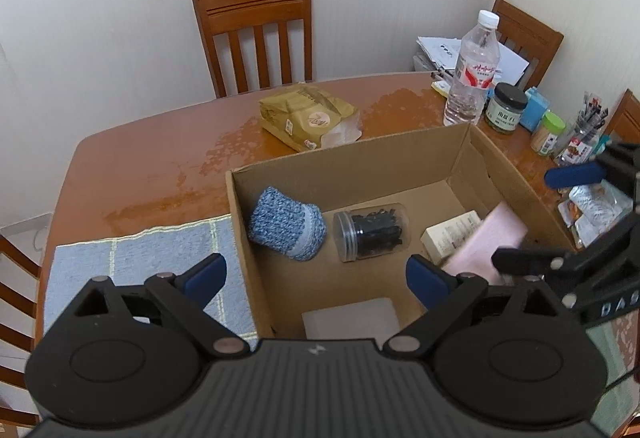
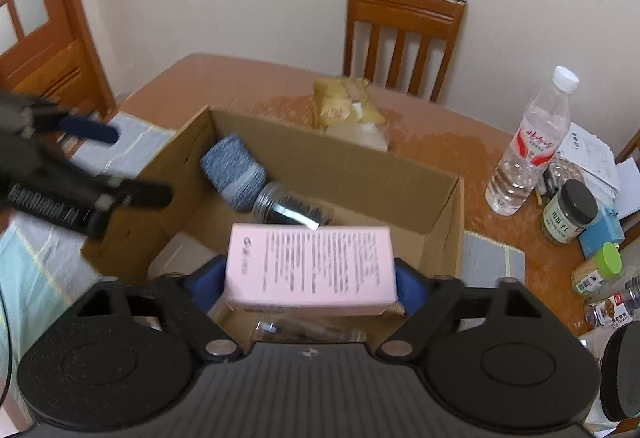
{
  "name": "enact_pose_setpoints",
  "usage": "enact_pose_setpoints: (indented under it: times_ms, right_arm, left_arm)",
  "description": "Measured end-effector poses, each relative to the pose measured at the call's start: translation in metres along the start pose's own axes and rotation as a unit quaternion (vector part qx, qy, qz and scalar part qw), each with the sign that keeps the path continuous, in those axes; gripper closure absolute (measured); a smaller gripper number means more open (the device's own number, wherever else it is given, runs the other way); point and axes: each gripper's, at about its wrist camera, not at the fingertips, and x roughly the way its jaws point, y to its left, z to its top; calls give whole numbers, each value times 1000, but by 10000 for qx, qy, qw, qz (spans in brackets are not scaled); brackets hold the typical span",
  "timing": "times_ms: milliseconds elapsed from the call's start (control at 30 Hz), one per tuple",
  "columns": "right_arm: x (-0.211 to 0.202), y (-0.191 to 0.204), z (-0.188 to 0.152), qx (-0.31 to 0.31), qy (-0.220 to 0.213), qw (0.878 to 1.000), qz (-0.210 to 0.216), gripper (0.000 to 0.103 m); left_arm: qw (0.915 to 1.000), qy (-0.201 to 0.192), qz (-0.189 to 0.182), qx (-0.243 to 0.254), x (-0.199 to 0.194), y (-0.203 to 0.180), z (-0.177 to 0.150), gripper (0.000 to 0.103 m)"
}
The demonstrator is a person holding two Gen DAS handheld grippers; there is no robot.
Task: Organize objects
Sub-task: 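Carry the pink box and blue sock into the cardboard box and release both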
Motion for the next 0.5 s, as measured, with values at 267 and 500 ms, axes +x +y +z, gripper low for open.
enact_pose_setpoints:
  times_ms: [267, 500]
  right_arm:
    - [-6, -2, -8, -45, -40, 9999, -138, 0]
    - [-20, -1, -24, 31, -50, 9999, -133, 0]
  left_arm:
    - [9999, 97, 38, 15, -6, -2, -15, 6]
    - [9998, 142, 6, -165, -14, -4, -39, 6]
